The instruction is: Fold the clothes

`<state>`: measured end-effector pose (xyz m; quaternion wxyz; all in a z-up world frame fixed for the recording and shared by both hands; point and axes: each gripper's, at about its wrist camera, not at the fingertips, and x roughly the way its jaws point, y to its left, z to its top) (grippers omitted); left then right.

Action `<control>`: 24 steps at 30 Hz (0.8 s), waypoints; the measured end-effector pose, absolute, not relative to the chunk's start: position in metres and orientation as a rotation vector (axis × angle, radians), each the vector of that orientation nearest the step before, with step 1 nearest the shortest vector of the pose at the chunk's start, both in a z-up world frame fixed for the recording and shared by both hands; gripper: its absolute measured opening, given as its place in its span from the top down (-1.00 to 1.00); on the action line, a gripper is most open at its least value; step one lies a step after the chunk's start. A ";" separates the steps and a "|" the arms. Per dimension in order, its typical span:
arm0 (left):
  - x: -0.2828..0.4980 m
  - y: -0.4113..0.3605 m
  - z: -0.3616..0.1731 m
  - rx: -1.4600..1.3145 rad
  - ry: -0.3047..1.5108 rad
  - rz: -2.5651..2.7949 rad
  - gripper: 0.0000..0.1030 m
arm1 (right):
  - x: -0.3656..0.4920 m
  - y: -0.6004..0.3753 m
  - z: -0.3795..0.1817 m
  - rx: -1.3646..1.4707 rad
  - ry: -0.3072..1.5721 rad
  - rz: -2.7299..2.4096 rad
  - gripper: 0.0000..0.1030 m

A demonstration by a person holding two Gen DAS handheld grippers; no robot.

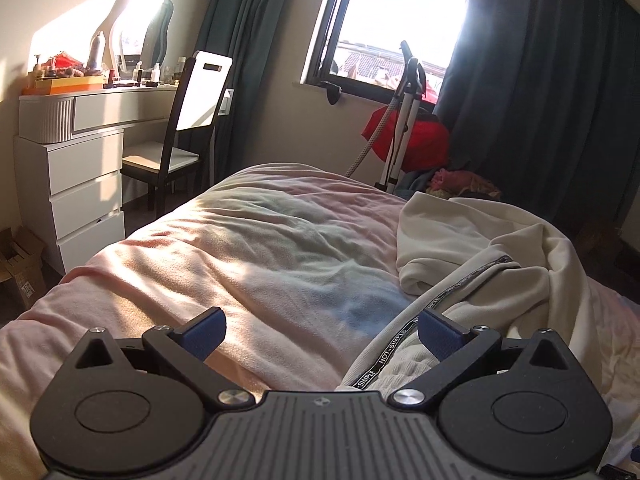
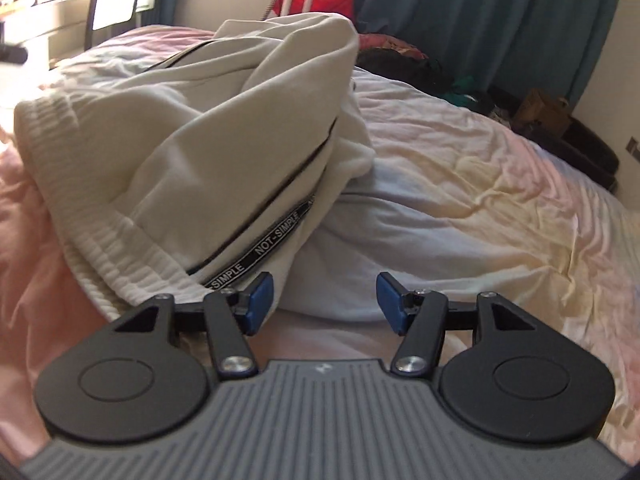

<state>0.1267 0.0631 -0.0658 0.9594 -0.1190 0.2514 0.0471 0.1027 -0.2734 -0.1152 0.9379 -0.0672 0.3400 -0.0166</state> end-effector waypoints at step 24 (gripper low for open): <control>0.161 0.017 -0.134 -0.061 0.763 -0.114 -0.99 | 0.124 -0.273 -0.130 0.229 0.765 0.139 -0.20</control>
